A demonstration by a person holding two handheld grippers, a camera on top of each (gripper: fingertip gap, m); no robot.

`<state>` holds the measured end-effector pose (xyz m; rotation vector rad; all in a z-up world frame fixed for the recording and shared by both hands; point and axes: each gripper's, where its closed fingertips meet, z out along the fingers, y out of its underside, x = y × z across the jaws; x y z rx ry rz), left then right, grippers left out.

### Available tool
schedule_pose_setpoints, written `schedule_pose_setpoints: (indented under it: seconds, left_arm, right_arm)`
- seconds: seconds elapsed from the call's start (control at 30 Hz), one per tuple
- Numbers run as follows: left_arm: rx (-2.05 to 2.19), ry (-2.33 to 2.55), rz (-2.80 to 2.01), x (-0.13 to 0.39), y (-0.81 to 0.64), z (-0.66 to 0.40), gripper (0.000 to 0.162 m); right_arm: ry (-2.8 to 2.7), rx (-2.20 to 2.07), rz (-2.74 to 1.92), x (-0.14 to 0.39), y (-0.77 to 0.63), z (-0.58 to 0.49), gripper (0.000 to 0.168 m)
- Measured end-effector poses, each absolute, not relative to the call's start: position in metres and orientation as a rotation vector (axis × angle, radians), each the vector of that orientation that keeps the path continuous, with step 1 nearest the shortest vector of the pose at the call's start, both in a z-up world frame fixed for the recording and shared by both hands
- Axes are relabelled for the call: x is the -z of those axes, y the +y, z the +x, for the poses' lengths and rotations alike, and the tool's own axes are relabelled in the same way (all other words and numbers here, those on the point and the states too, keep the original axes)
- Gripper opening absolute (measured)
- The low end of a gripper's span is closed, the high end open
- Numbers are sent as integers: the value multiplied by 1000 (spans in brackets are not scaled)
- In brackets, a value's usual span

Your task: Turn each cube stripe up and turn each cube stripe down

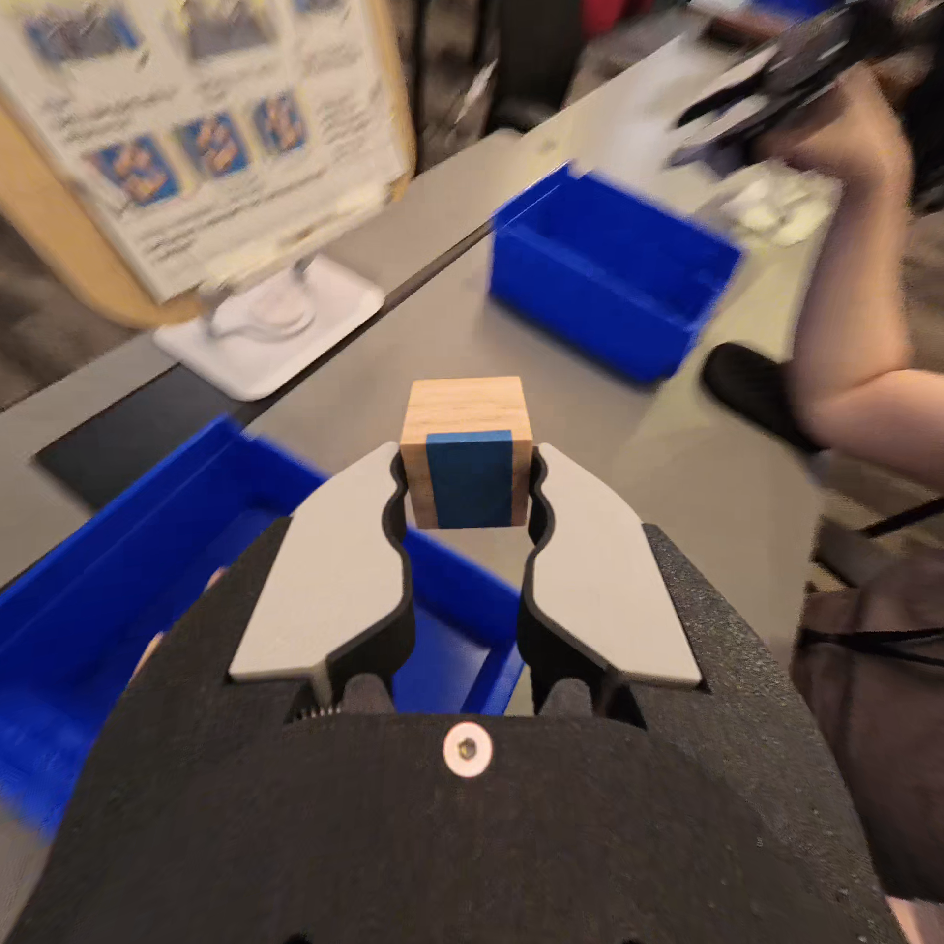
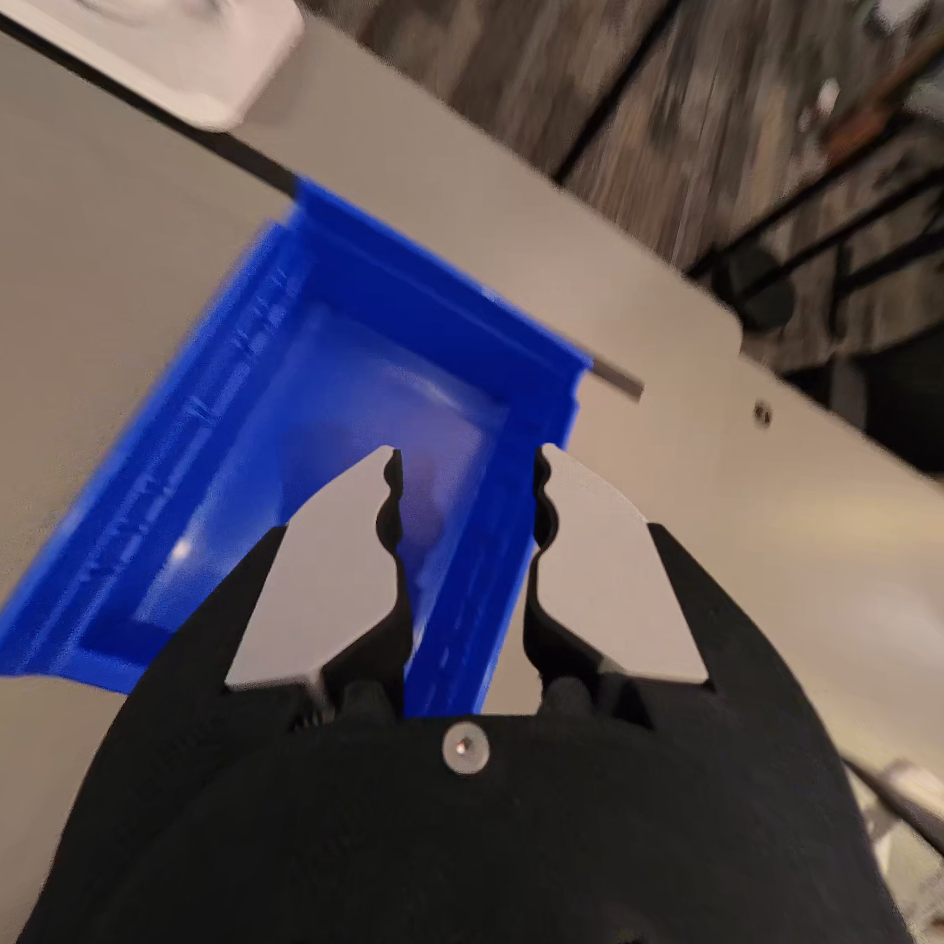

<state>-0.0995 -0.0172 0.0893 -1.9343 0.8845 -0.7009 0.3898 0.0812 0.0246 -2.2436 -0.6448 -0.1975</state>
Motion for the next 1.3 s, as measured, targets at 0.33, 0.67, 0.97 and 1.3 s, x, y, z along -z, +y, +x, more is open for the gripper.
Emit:
schedule_pose_setpoints:
  seconds: [0.33,0.67,0.97,1.3]
  left_arm:
    - [1209,1106,-1679,-109,-52,-12,45]
    - [1420,1259,-1710,-85,-72,45,45]
    - [1446,1346,-1687,-77,-84,62,45]
    - [1305,1306,-1629,-84,-71,54,62]
  right_arm:
    - [-1342,-207,-1284,-63,1,95,56]
    - [-1257,-137,-734,-89,-74,50,68]
    - [-1299,-97,-713,-81,-77,47,45]
    - [-1317,-133,-753,-96,-72,69,44]
